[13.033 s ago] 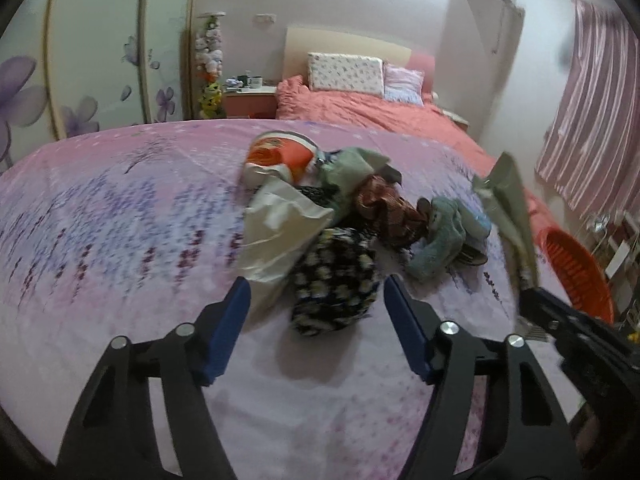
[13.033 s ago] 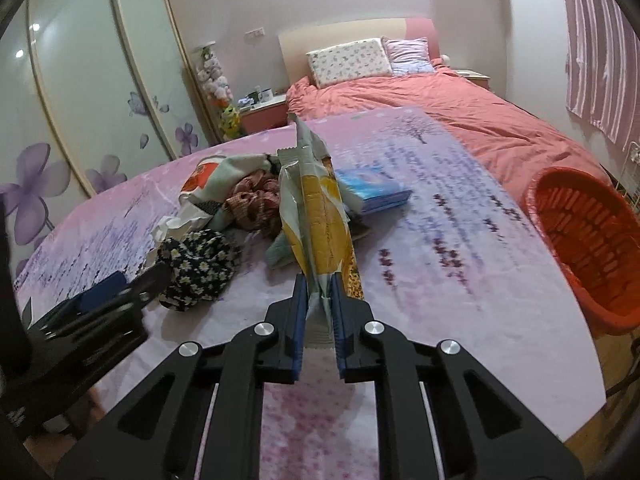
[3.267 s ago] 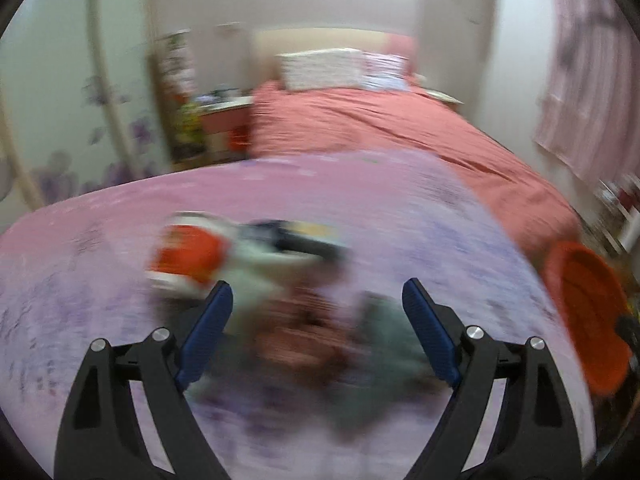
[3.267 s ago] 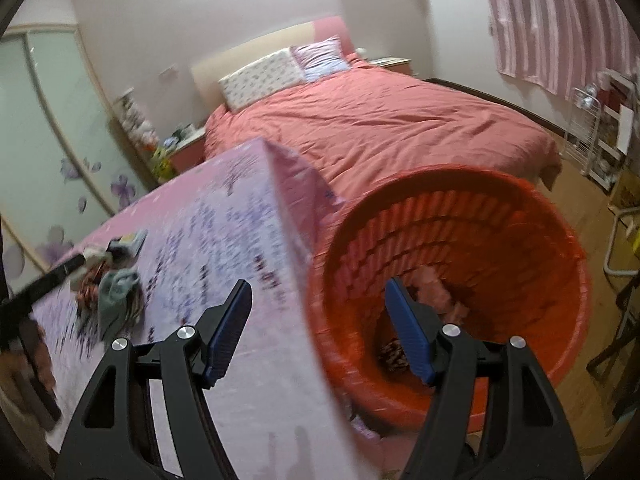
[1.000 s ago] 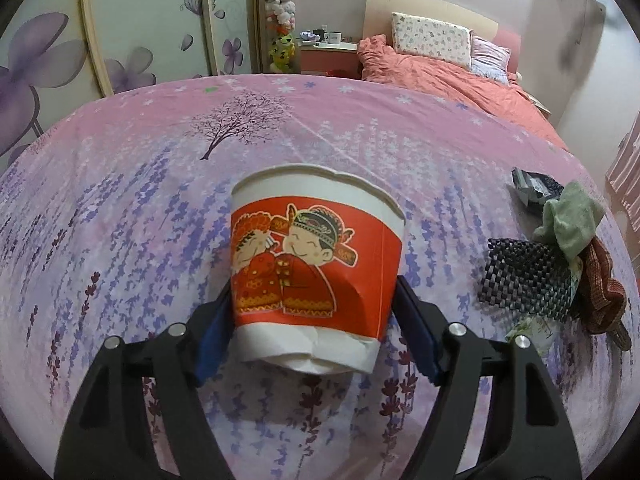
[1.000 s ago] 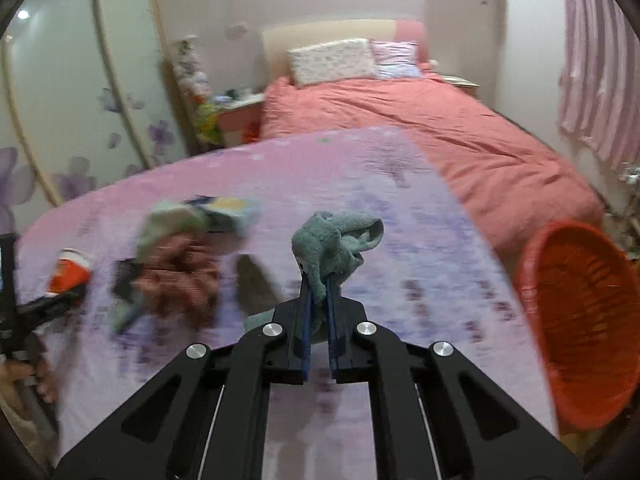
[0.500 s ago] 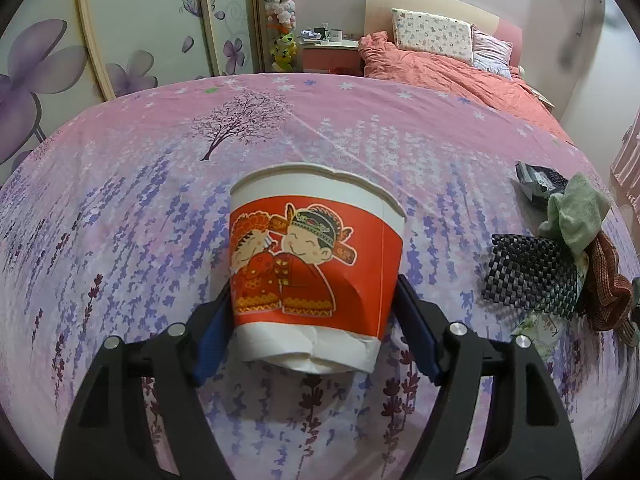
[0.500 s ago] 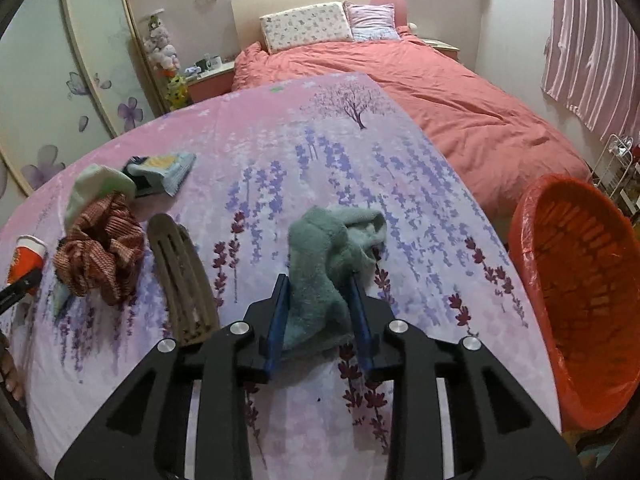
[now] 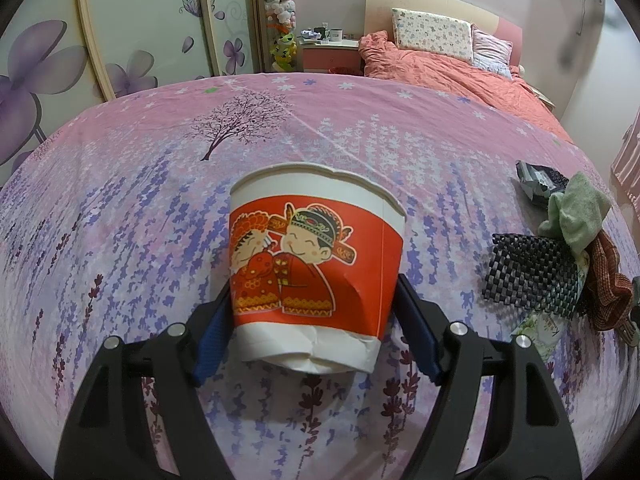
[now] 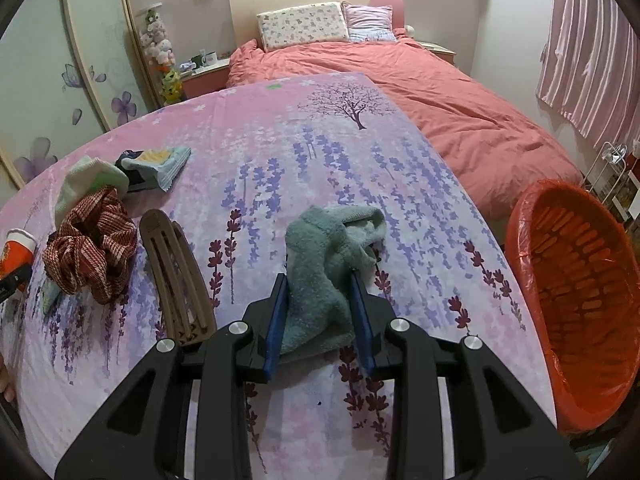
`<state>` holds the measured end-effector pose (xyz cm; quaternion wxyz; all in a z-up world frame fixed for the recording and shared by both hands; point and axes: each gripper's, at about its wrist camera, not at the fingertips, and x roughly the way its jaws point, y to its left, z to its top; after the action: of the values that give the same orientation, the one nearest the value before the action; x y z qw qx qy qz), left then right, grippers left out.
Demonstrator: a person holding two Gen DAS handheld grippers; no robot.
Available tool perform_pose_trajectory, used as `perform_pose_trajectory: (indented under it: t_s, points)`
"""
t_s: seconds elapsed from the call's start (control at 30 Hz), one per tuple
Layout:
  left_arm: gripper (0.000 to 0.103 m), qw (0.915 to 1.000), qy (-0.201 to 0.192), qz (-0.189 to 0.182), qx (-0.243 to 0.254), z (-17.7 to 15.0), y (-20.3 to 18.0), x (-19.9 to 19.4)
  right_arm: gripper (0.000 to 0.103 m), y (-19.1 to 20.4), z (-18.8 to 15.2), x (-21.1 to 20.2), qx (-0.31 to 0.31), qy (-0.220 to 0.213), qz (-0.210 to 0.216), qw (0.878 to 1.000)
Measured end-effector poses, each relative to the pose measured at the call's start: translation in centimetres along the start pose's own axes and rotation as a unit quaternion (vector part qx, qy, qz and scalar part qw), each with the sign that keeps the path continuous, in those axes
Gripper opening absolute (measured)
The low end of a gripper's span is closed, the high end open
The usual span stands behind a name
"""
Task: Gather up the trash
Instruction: 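Grasp the green towel with the right tool while the left tool holds the red cup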
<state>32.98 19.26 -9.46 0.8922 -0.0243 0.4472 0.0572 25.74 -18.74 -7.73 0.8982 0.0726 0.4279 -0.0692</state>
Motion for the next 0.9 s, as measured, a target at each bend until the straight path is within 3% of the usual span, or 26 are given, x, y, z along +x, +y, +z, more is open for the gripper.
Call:
perform_pose_trajectory:
  t_s: [0.37,0.53,0.9]
  points:
    - [0.074,1.0,0.001,-0.001,-0.001,-0.1,-0.3,0.1,0.032,-1.1,-0.1,0.0,0.015,-0.001,0.02,1.0]
    - [0.075,1.0,0.001,-0.001,0.0,-0.1,-0.4,0.1,0.032,-0.7,-0.1,0.0,-0.006,0.001,-0.004,1.0]
    - [0.076,1.0,0.001,-0.002,0.0,-0.2,-0.5,0.2,0.032,-0.6,-0.1,-0.1,-0.003,0.001,-0.001,1.0]
